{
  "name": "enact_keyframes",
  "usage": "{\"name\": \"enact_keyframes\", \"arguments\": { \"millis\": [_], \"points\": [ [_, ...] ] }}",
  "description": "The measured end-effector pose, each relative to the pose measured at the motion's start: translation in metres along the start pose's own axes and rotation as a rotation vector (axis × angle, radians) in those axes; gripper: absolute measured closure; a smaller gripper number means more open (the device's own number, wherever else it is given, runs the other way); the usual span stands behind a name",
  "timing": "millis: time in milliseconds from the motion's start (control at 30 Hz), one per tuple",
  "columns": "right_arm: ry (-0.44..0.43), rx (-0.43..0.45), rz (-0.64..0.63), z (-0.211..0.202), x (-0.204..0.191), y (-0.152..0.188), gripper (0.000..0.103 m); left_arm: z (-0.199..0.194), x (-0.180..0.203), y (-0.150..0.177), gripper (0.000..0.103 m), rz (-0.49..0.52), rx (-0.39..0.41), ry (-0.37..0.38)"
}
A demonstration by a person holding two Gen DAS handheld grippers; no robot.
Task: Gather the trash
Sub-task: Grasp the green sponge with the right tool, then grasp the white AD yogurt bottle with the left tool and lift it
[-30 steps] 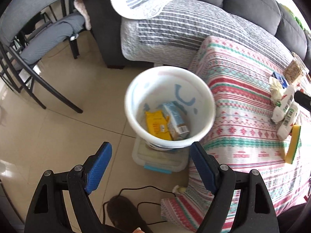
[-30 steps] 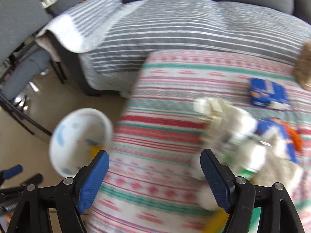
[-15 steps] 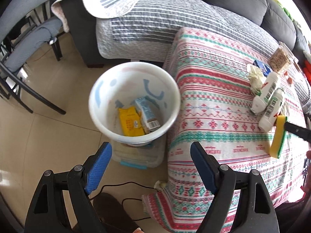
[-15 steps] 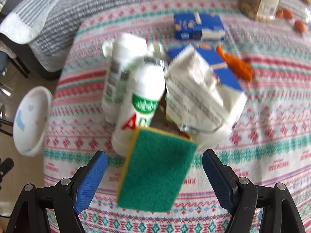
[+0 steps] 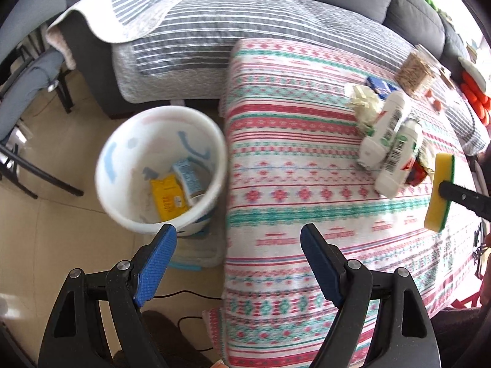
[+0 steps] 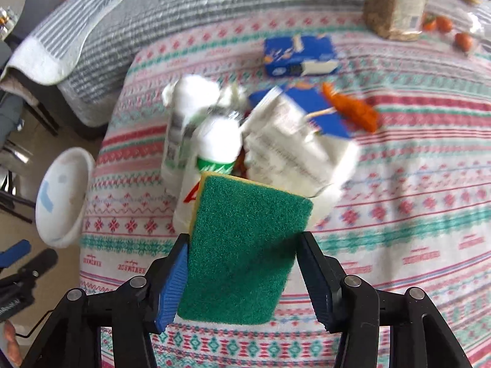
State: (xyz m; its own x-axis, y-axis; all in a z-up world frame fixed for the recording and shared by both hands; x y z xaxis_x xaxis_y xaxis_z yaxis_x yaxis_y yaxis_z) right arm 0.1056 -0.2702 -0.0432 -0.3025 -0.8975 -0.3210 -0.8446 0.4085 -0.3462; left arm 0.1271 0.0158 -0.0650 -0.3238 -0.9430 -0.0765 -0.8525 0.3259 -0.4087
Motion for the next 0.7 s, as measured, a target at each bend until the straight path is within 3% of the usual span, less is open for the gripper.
{"name": "enact_keyframes", "arguments": {
  "millis": [167, 467, 700],
  "points": [
    [0.042, 0.049, 0.039, -0.016, 0.027, -0.012, 0.043, 0.003, 0.035, -0.017, 0.018, 0.043, 0.022, 0.051],
    [0.102, 0.044, 0.117, -0.019, 0.078, -0.027, 0.043, 0.013, 0.101, -0.049, 0.018, 0.127, 0.086, 0.149],
    [0.131, 0.034, 0.109, -0.017, 0.099, -0.033, 0.043, 0.022, 0.134, -0.066, 0.027, 0.182, 0.144, 0.204]
  ]
}}
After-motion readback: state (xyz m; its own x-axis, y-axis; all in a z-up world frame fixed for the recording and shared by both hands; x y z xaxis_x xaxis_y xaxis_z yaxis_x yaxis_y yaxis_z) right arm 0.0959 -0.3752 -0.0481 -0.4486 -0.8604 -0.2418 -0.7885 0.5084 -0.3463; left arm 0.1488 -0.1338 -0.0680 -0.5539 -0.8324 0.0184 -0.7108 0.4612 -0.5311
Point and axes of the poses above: each gripper's, at about its wrist camera, not at the fingertips, and z roughly the way its jaws point, x to its right, y to its underside, the point moved 3 cm from there along z, roughly the way its jaws point, and after that the axes turned 15 degrees about z, right-handed, at the moved point
